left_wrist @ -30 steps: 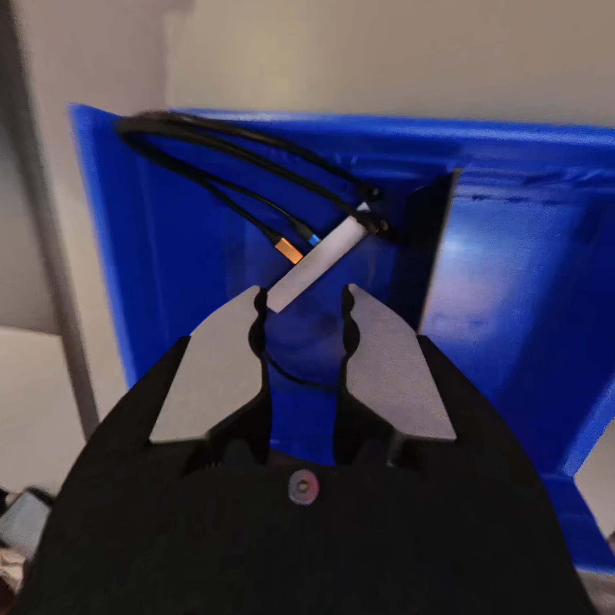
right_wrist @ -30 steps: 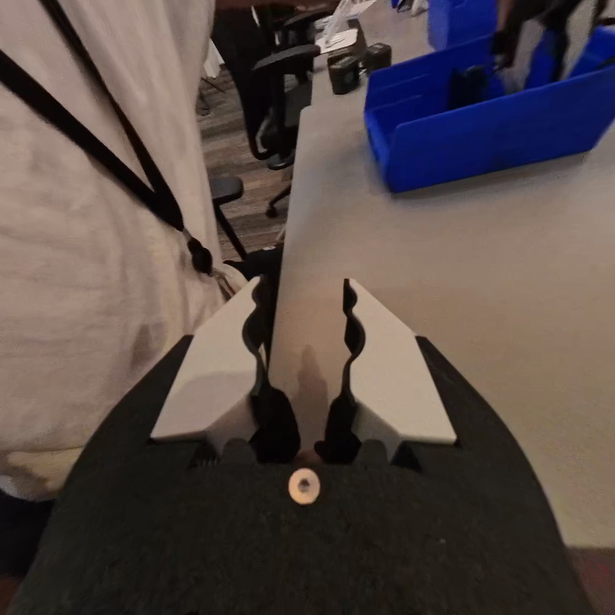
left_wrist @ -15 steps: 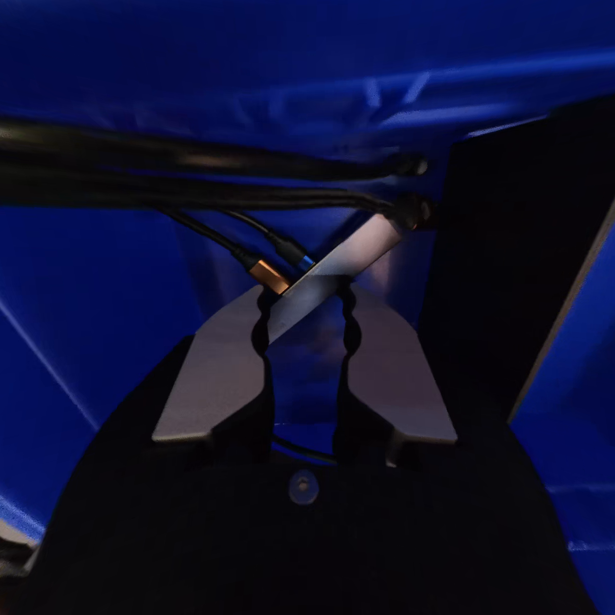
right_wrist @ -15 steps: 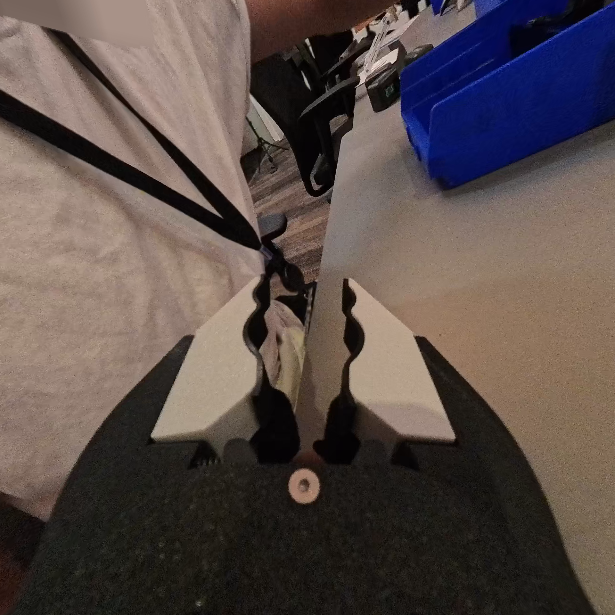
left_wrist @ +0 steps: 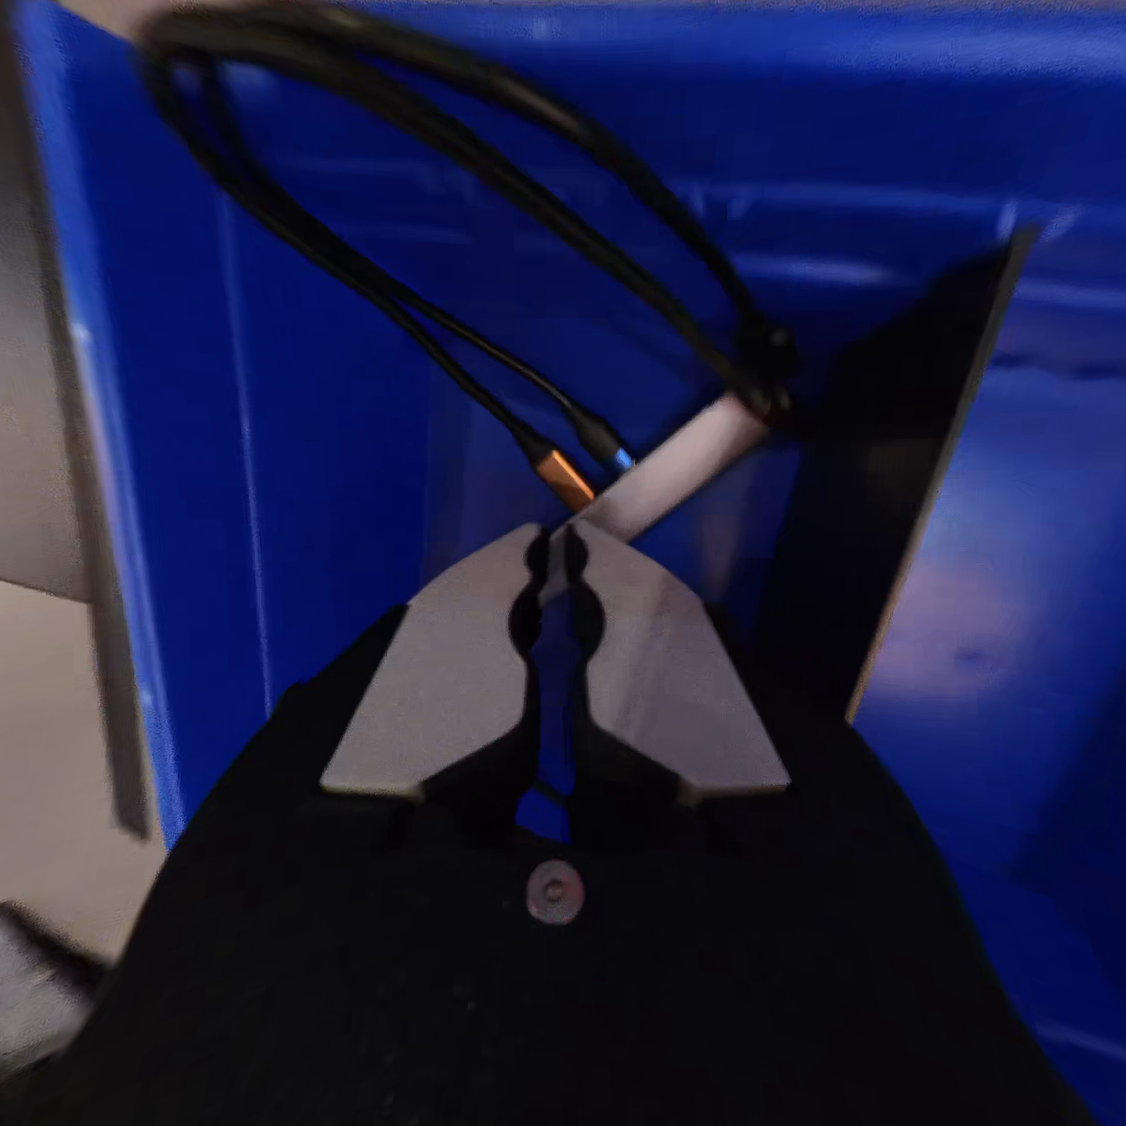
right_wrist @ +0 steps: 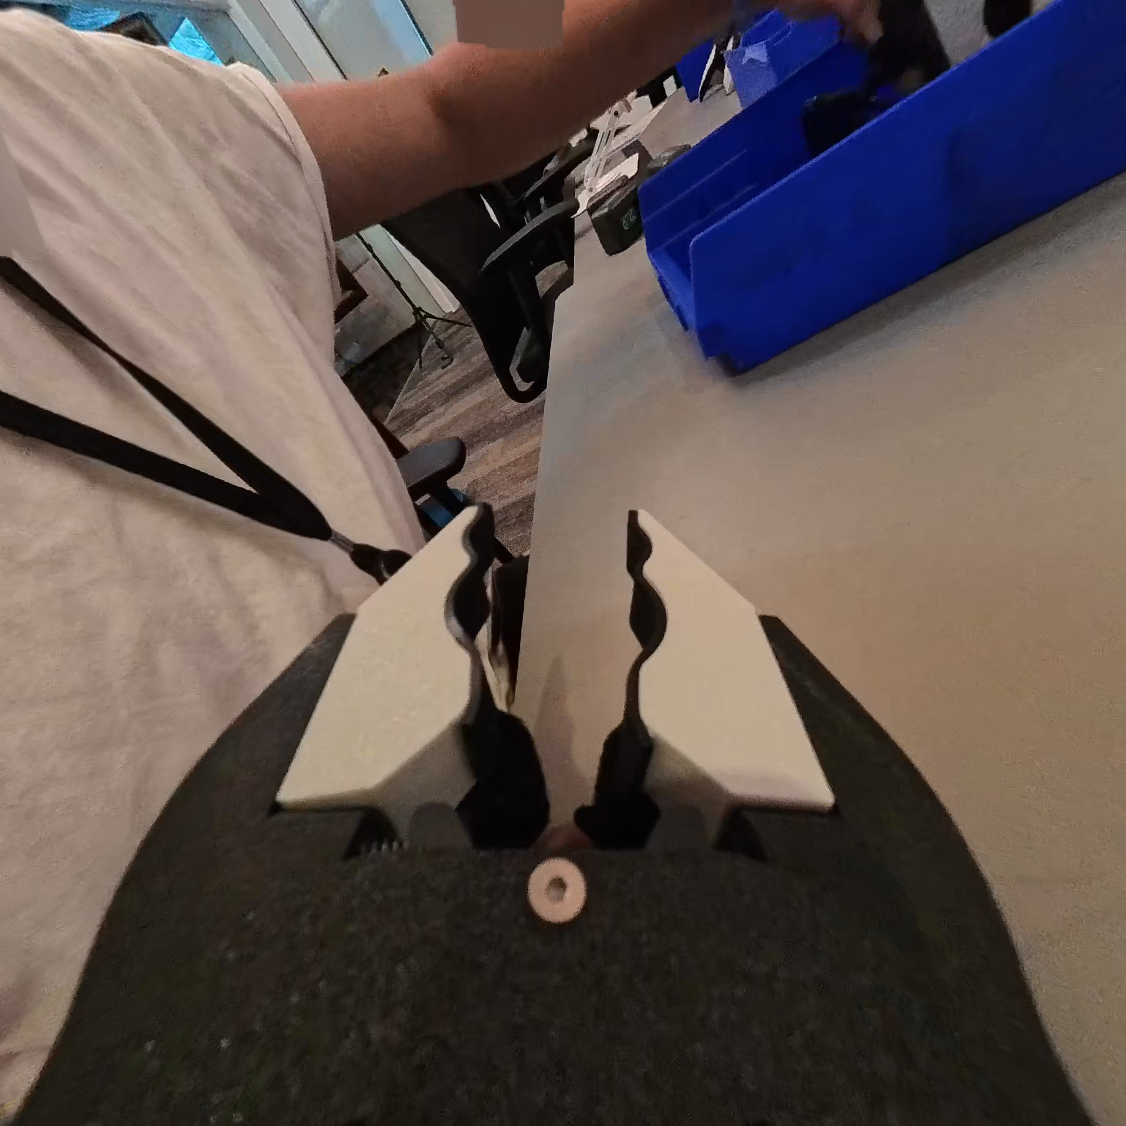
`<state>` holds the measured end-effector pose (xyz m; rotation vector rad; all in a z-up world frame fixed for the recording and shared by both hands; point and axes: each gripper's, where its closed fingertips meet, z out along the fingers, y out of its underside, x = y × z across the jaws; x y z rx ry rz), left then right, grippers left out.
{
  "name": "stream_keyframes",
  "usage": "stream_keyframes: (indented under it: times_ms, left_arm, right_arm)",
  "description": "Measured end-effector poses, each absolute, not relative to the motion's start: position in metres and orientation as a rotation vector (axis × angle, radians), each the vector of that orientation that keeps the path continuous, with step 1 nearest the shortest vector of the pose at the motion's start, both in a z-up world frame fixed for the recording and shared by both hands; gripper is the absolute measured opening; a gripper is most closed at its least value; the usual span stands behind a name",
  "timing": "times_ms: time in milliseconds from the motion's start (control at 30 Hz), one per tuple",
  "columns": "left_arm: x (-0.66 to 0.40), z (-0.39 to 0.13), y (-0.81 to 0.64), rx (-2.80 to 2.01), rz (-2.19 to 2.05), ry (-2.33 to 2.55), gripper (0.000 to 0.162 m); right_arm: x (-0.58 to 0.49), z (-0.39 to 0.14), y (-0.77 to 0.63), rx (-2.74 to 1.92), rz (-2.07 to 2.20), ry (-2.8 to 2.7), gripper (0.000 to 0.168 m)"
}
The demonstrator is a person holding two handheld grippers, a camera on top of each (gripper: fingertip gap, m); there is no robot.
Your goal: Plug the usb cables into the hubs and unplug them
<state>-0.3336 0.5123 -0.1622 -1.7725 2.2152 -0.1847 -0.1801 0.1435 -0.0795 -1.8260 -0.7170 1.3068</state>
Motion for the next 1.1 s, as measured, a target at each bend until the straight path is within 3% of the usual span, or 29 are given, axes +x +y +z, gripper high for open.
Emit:
stream_keyframes:
  times_ms: [67, 133, 200, 367, 600, 767, 900, 1100]
  left_arm:
    - [-0.322, -0.163, 0.516, -1.891, -0.272, 2.139, 0.028]
    - [-0.316, -0.169, 0.516, -1.939, -0.3, 2.132, 0.033]
    - [-0.311, -0.179, 0.513, -1.952, -0.318, 2.156, 0.032]
    - [-0.307, -0.183, 0.511, -1.91, -0.35, 2.156, 0.0]
    - [-0.311, -0.123, 0.512, -1.775, -0.377, 1.935, 0.0]
    - [-0.328, -0.148, 0.512, -1.898, -0.227, 2.045, 0.0]
    - [-0.347, -0.162, 0.519, -1.78, -0.035, 2.318, 0.023]
    - [-0.362, -0.181, 0.515, -1.557, 0.125, 2.654, 0.034]
  right_arm:
    - [-0.181, -0.081, 0.142, -1.832, 1.306, -0.706, 0.042]
    - [-0.183, -0.081, 0.139, -1.83, 1.301, -0.705, 0.041]
    - [-0.184, -0.08, 0.136, -1.826, 1.294, -0.712, 0.042]
    - [-0.182, -0.078, 0.136, -1.815, 1.302, -0.703, 0.042]
    - [-0.177, -0.086, 0.155, -1.838, 1.267, -0.645, 0.04]
    - [-0.185, -0.095, 0.165, -1.871, 1.283, -0.63, 0.04]
    - [-0.189, -0.106, 0.156, -1.895, 1.28, -0.665, 0.041]
    - [-0.189, -0.11, 0.149, -1.903, 1.304, -0.685, 0.041]
